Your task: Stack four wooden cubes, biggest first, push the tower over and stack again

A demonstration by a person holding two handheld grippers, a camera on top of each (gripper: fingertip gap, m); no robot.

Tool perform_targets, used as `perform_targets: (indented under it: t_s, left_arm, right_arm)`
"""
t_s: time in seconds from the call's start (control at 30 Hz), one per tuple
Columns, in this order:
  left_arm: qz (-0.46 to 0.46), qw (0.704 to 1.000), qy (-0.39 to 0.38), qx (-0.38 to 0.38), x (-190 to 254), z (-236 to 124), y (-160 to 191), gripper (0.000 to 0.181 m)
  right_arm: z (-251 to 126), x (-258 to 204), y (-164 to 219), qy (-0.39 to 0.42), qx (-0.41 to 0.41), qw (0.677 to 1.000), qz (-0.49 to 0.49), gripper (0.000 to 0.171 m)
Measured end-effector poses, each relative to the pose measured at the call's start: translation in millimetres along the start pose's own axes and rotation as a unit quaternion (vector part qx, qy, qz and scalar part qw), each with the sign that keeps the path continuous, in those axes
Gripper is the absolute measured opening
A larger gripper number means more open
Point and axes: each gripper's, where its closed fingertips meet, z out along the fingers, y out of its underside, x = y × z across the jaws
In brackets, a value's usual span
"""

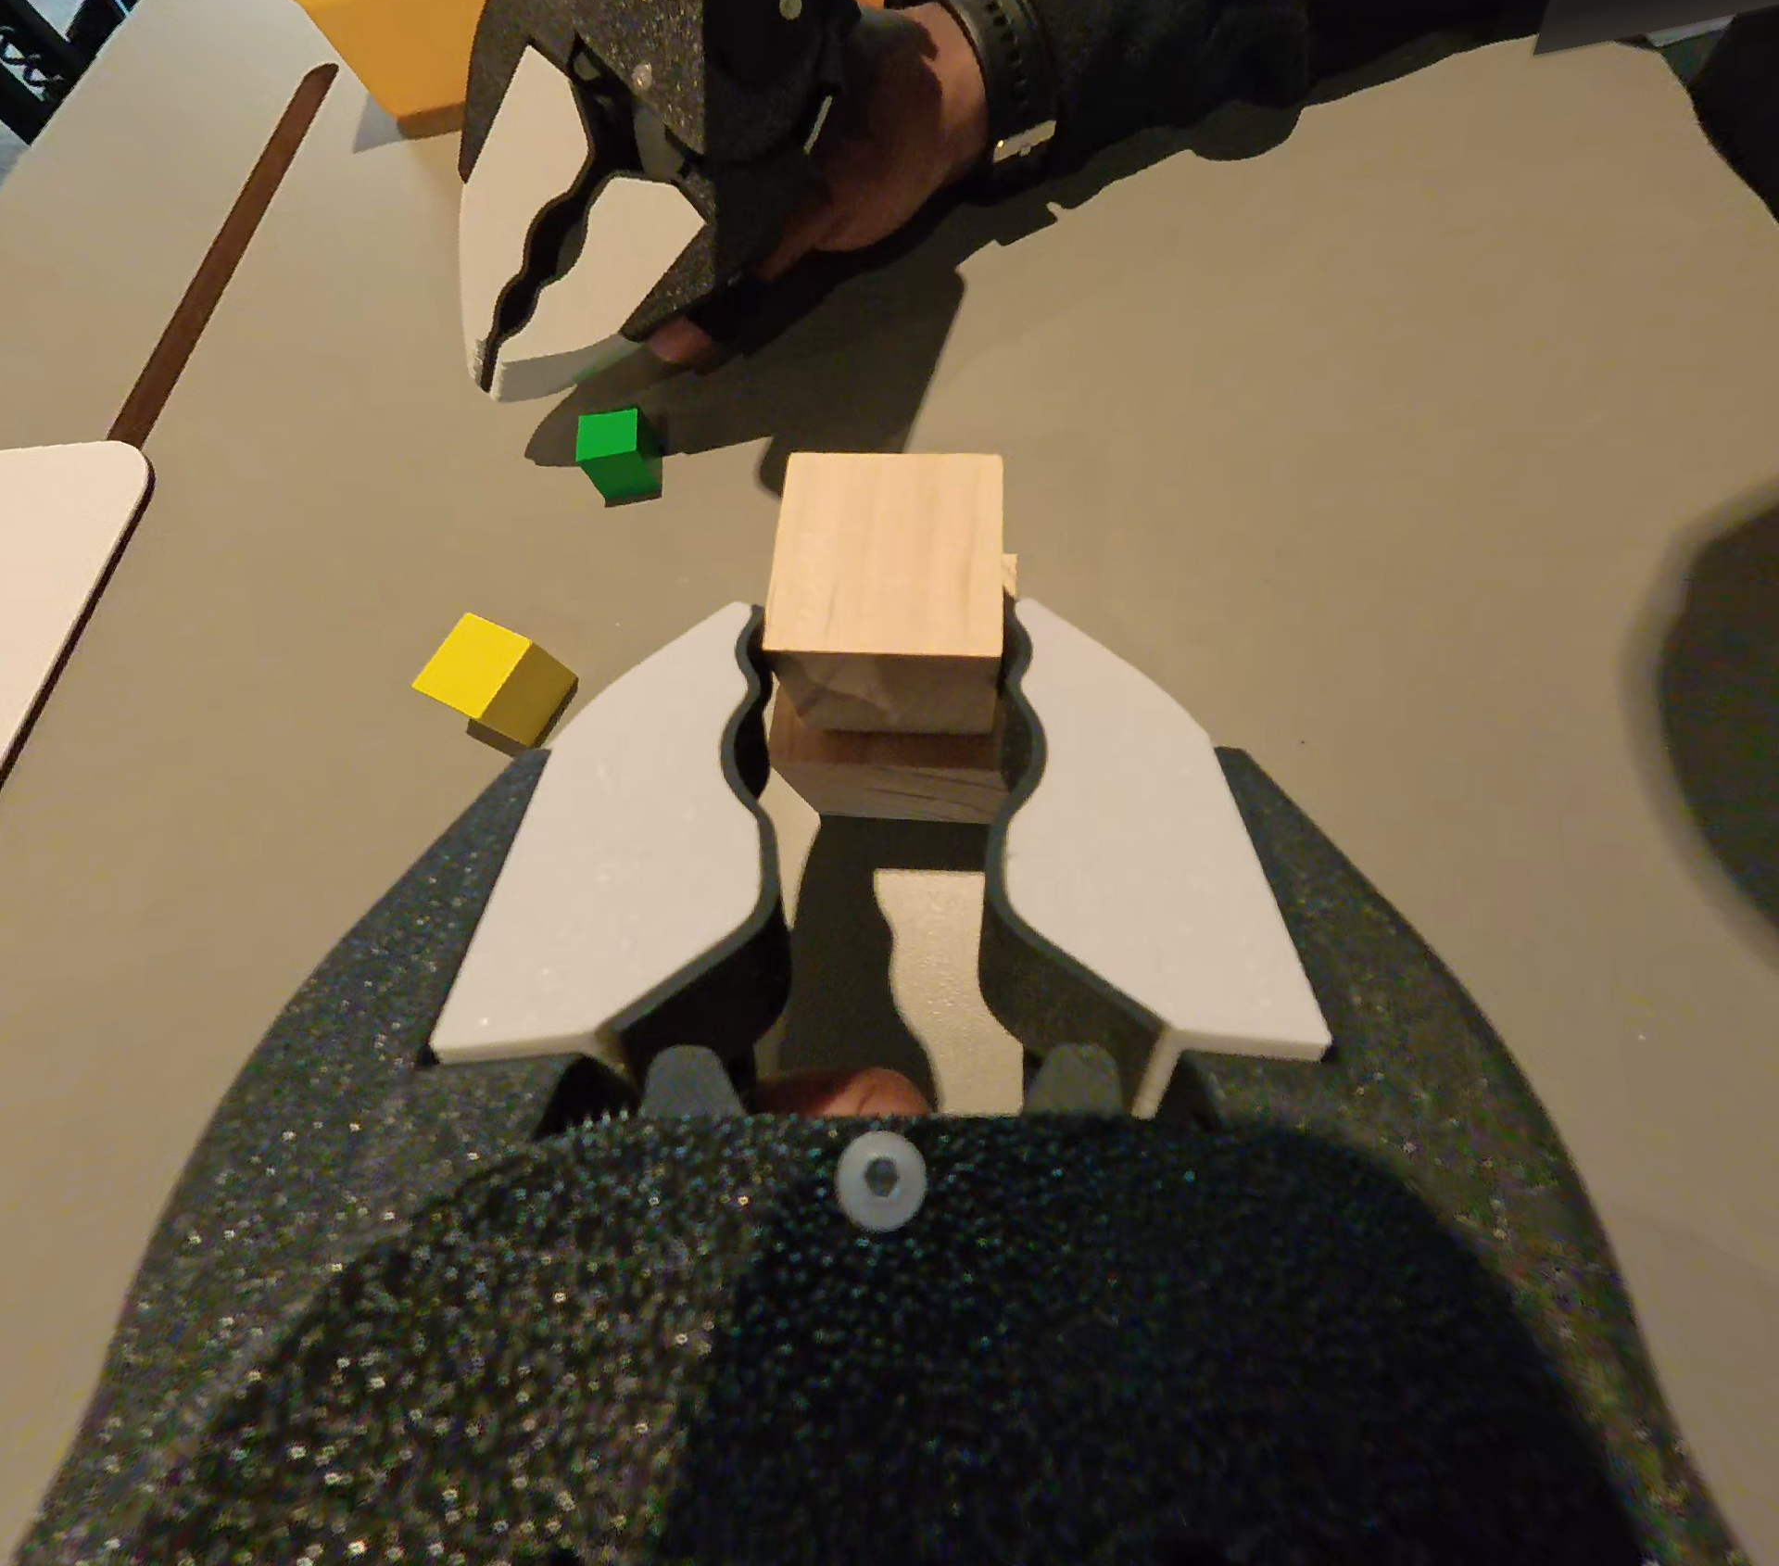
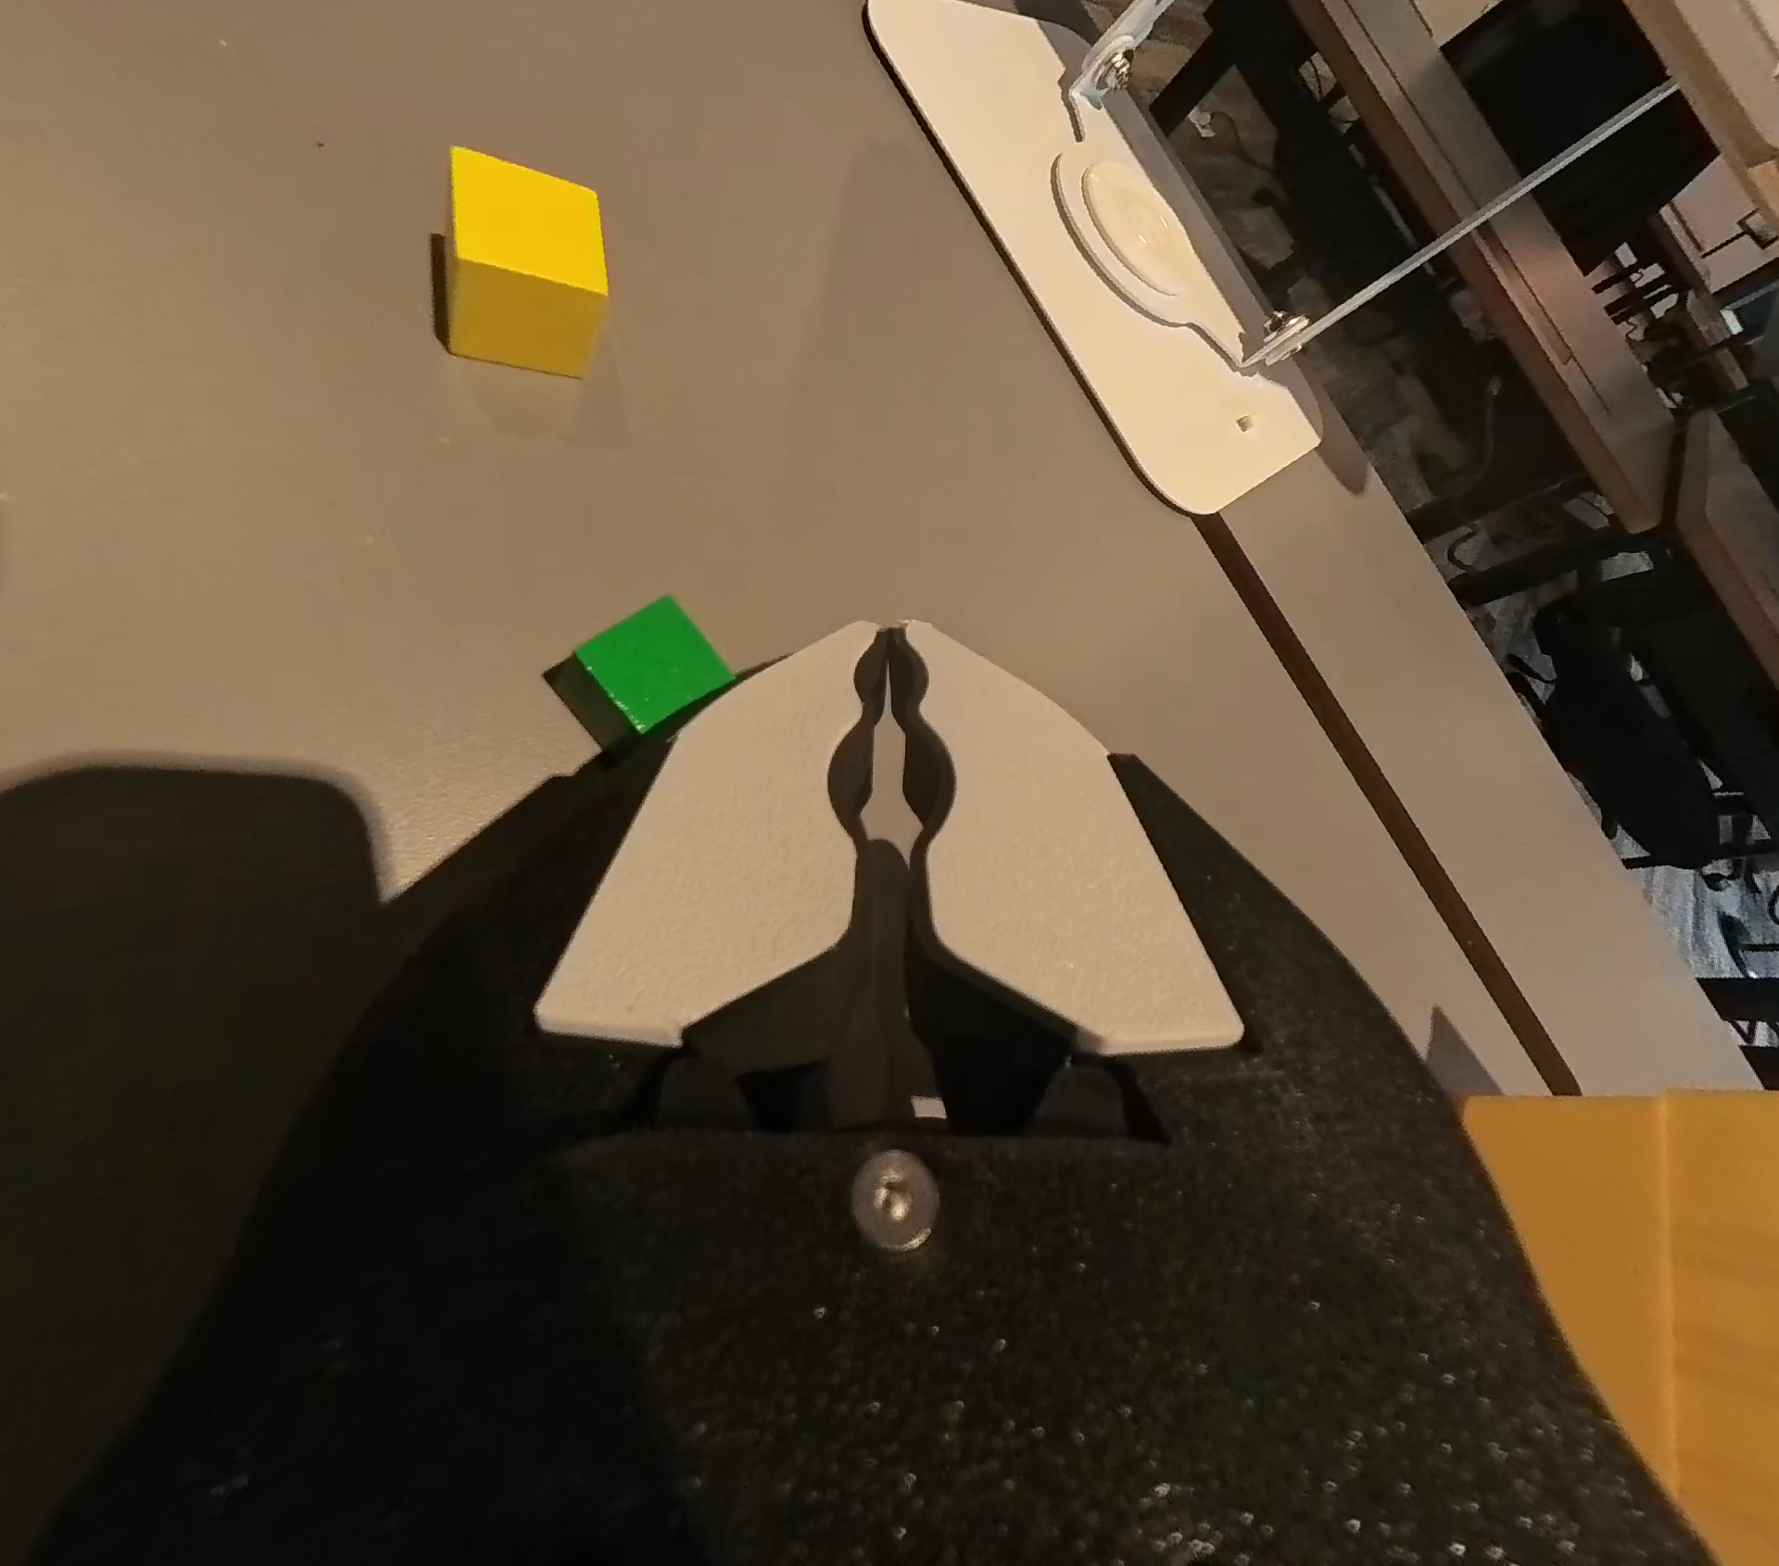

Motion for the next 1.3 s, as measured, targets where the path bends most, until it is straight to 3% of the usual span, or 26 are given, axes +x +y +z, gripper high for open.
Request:
perform_targets:
  t_s: [0.33,0.63,0.73,0.83,1.0,1.3]
  left_arm:
    - [0.001,1.0,-0.006,-0.001,-1,0,0,0.045]
    - [-0.019,0.998,-0.024,0.061,-7,-20,-13,0.073]
    - [-0.043,0.99,-0.07,0.119,-27,-36,-14,0.071]
    - [-0.086,0.969,-0.165,0.163,-63,-52,0,0.068]
    - [-0.108,0.93,-0.294,0.19,-99,-69,20,0.056]
    - [-0.081,0.925,-0.328,0.172,-100,-67,20,0.05]
  right_arm:
    - [0,0,0,0.0,0.0,1.0,0.001,0.0]
    - [-3,5,-1,0.004,0.009,1.0,0.02,0.0]
    - [-5,8,-3,0.001,0.021,0.999,0.04,0.0]
    - [-10,12,-13,-0.025,0.044,0.994,0.095,0.0]
    - [-19,-9,-59,-0.155,0.089,0.961,0.213,0.017]
    - [21,-65,-59,-0.221,-0.02,0.964,0.145,0.035]
